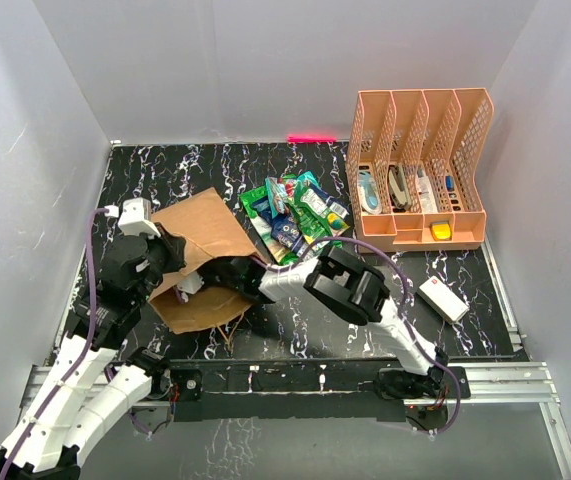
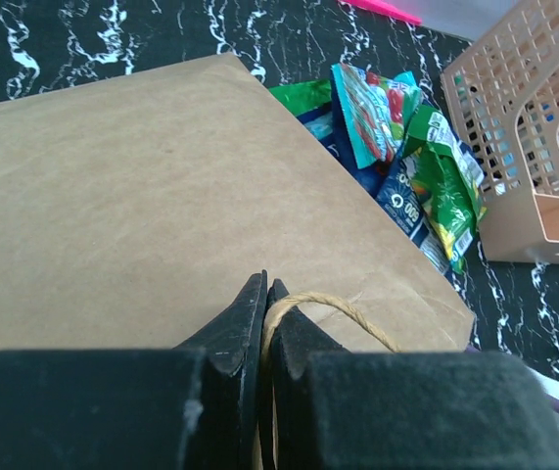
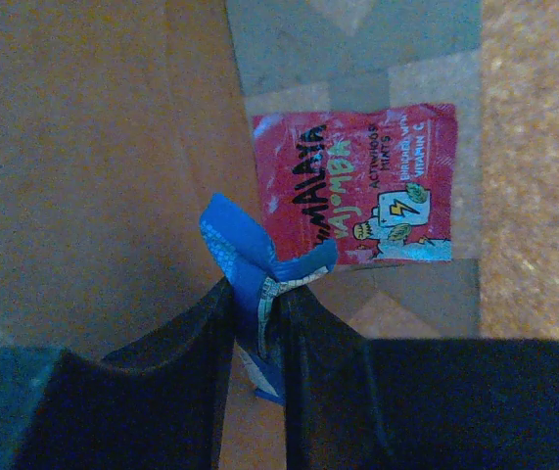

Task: Take the snacks out of the paper bag
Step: Take out the snack from the paper bag, then place the snack at the center of the board.

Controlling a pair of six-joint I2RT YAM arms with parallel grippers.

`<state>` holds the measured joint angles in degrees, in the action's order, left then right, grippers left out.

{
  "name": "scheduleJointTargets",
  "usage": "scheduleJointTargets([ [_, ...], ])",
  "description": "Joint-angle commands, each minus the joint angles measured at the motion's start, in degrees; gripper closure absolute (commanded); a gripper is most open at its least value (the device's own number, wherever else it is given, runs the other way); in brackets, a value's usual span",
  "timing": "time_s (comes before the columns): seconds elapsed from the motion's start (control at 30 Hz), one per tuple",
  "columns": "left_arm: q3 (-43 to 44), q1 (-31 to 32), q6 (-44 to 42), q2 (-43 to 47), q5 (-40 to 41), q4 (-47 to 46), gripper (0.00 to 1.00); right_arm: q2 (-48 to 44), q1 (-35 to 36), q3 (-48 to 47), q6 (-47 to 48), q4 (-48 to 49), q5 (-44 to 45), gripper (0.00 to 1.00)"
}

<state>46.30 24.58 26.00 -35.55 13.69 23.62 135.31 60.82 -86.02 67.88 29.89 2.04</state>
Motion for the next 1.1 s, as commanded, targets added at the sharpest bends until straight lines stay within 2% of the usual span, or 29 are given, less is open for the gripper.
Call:
scheduleJointTargets([
  [0.0,1.73,-0.06,-2.09,-0.02,4.64,-2.02,1.00,-9.48,0.44,6.43,-6.78,4.22,-6.87,0.86],
  [0.53,1.28,-0.06,-6.96,-0.53,5.32,-7.00,1.00,-27.18,0.66,23.26,-22.43,2.63,-29.45,0.90],
  [0.67,1.28,-0.06,-8.07,-0.24,5.46,-7.28,1.00,-30.25,0.62,26.82,-27.04,6.57,-30.08,0.90],
  [0.87,0.33,-0.03,-9.78,-0.16,5.31,-7.89,1.00,-37.68,0.60,28.46,-32.10,6.52,-32.28,0.90],
  [1.07,-0.05,-0.06,-11.17,0.04,4.43,-8.94,1.00,-50.34,0.57,30.99,-35.24,-3.12,-33.87,0.90],
])
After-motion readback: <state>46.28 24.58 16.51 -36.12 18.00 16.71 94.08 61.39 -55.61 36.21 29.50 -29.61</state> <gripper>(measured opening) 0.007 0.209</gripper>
